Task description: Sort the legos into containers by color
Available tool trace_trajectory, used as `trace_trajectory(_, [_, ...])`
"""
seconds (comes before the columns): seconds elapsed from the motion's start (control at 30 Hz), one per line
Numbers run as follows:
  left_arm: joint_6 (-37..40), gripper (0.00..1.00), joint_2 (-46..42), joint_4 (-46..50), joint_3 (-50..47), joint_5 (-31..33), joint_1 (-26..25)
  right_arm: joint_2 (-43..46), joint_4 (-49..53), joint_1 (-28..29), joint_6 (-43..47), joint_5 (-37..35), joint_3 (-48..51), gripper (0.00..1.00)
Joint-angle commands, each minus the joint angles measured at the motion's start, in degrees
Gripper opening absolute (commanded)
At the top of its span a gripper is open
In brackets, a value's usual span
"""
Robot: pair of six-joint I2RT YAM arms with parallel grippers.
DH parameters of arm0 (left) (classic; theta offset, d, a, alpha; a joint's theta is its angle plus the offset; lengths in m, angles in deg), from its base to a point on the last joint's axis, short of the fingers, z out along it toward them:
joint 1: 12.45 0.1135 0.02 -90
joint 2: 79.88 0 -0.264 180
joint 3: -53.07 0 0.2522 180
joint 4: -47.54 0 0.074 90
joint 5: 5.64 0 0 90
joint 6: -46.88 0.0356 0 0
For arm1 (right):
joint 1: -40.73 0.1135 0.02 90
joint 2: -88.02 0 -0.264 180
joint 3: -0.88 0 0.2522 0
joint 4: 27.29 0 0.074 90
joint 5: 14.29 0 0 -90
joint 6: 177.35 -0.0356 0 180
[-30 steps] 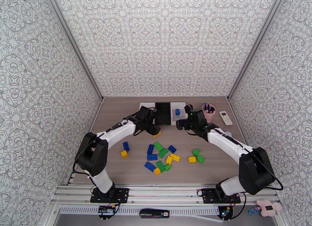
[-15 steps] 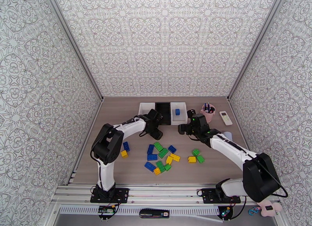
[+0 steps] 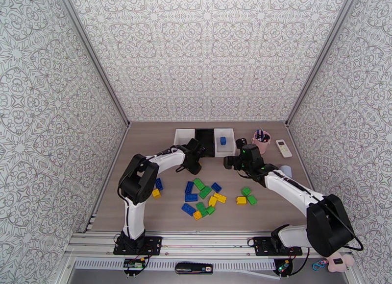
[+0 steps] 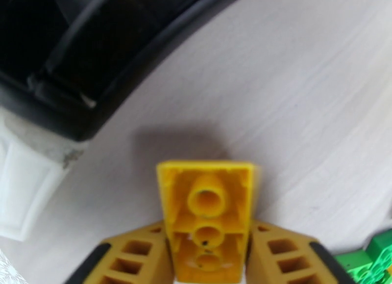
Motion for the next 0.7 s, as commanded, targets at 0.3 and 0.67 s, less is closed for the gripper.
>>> trace_trajectory(0.3, [-9.62,0.30,-10.38,-10.39,-7.88,-5.97,1.33,3.02,-4.30,4.59,-5.31,-0.20,3.01,0.94])
trace_trajectory(0.67, [-23.93,0.32,-16.02,-13.15,-6.38,2.79,4.39,1.60,-6.89,11.50,-8.89,-4.38,2.42,0.94])
